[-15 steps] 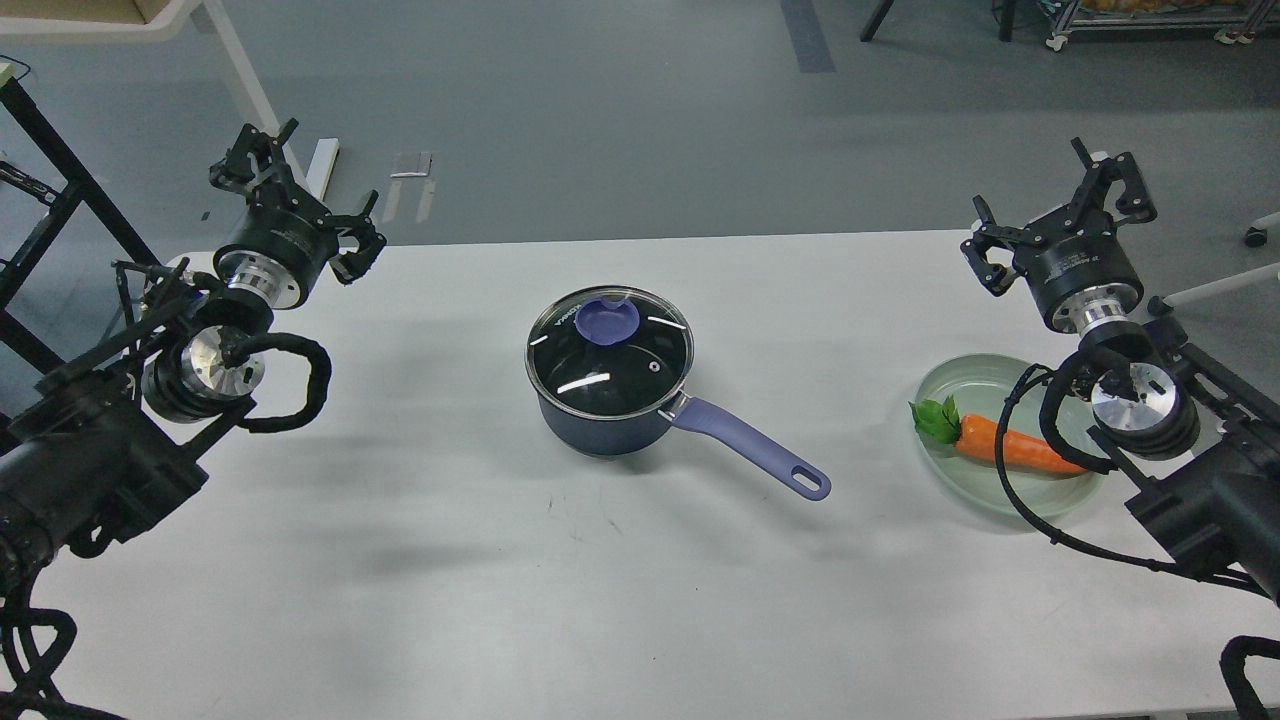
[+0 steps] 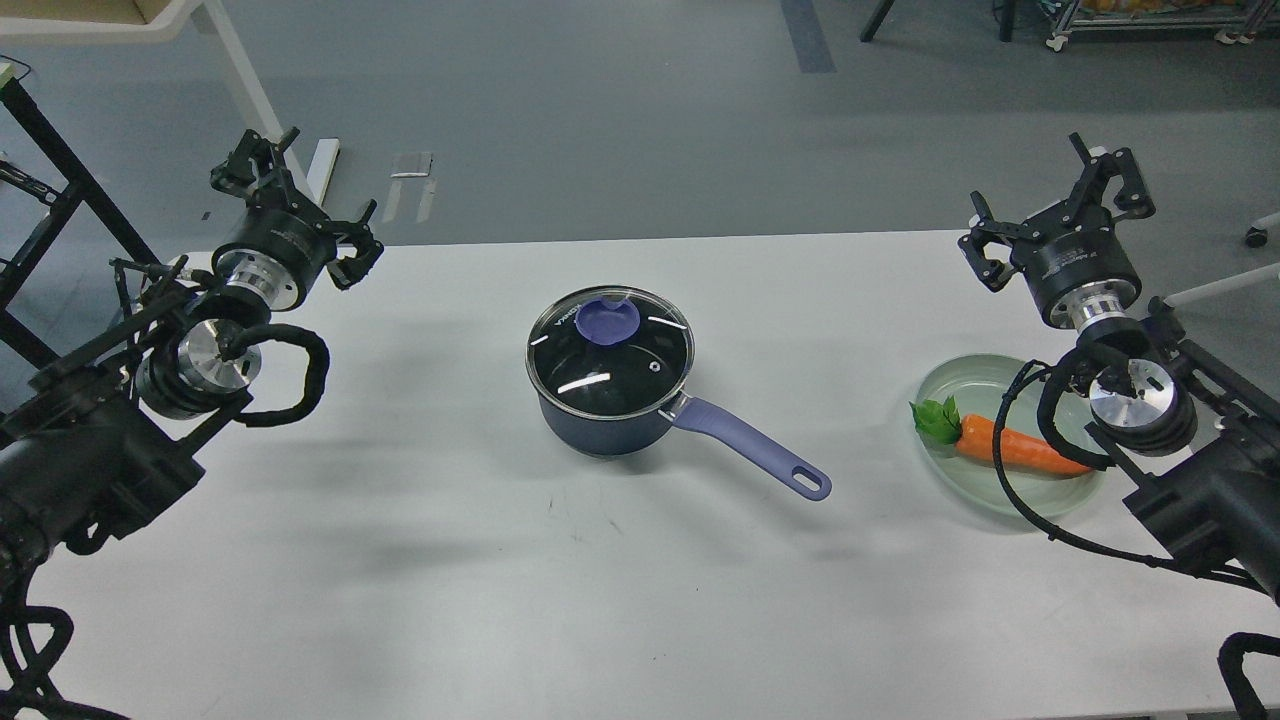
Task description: Open pot lid
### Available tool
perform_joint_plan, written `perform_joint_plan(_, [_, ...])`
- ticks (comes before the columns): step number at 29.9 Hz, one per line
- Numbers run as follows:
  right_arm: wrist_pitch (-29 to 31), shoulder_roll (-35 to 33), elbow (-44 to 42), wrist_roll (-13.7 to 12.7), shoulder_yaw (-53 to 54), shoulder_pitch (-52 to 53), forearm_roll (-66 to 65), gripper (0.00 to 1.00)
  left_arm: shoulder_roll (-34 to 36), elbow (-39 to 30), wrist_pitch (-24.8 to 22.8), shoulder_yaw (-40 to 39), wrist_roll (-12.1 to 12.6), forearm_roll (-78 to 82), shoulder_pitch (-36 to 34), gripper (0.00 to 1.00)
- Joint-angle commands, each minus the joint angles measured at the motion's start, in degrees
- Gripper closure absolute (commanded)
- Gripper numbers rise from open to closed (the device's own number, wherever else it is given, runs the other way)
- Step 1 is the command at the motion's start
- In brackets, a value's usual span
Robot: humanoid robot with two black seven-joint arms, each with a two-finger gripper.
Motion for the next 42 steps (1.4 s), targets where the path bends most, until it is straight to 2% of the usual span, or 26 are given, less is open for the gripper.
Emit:
perform_joint_plan(1, [-0.09, -1.08, 0.50, -0.25, -0.29, 0.53, -0.26, 0.00, 0.06, 0.14, -0.56, 0.38, 0.42, 0.33, -0.34, 0.00])
perform_joint_plan(4, [-0.18, -4.85, 2.08, -0.25, -4.23, 2.89, -2.36, 0.00, 0.24, 0.58, -1.26, 0.82, 1.03, 0.42, -0.87, 0.00])
perform_joint_plan(7, [-0.18, -7.93, 4.36, -0.25, -11.78, 6.76, -4.65, 0.00, 0.24, 0.76, -2.93, 0.73, 2.44, 0.33, -0.87, 0.00])
perform_joint_plan(9, [-0.53, -10.48, 5.86, -0.16, -16.80, 9.74, -7.28, 0.00, 0.24, 0.76, -4.07, 0.73, 2.53, 0.33, -0.87, 0.00])
perform_joint_plan(14, [-5.44, -15.05, 11.83, -0.16, -27.51, 17.82, -16.76, 0.00, 0.41, 1.02, -4.87, 0.56, 2.36, 0.33, -0.87, 0.00])
perform_joint_plan(20, [-8.44, -16.56, 19.65, -0.07, -51.32, 34.16, -29.08, 0.00, 1.20, 2.60, -4.96, 0.38, 2.09, 0.33, -0.96, 0.00])
perform_joint_plan(24, [-11.68, -15.25, 24.66, -0.07, -66.52, 46.64, -30.58, 0.01, 1.47, 2.43, -4.08, 0.56, 1.92, 0.24, -0.96, 0.00])
perform_joint_plan(31, [-16.35, -6.55, 34.85, 0.02, -87.64, 62.48, -42.96, 0.04, 3.66, 1.99, -4.69, 0.64, 1.92, 0.24, -0.87, 0.00])
perform_joint_plan(35, [-17.75, -2.42, 40.57, 0.10, -94.85, 66.62, -51.22, 0.05, 4.72, 1.99, -5.04, 0.73, 2.01, 0.33, -0.87, 0.00])
perform_joint_plan(39, [-19.77, 0.49, 41.90, 0.10, -100.30, 66.71, -58.08, 0.06, 5.69, 1.90, -5.13, 0.12, 1.92, 0.24, -0.87, 0.00])
perform_joint_plan(42, [-20.04, 1.37, 41.90, 0.10, -101.89, 65.92, -62.48, 0.14, 5.78, 1.90, -5.13, -0.06, 2.00, 0.33, -0.87, 0.00])
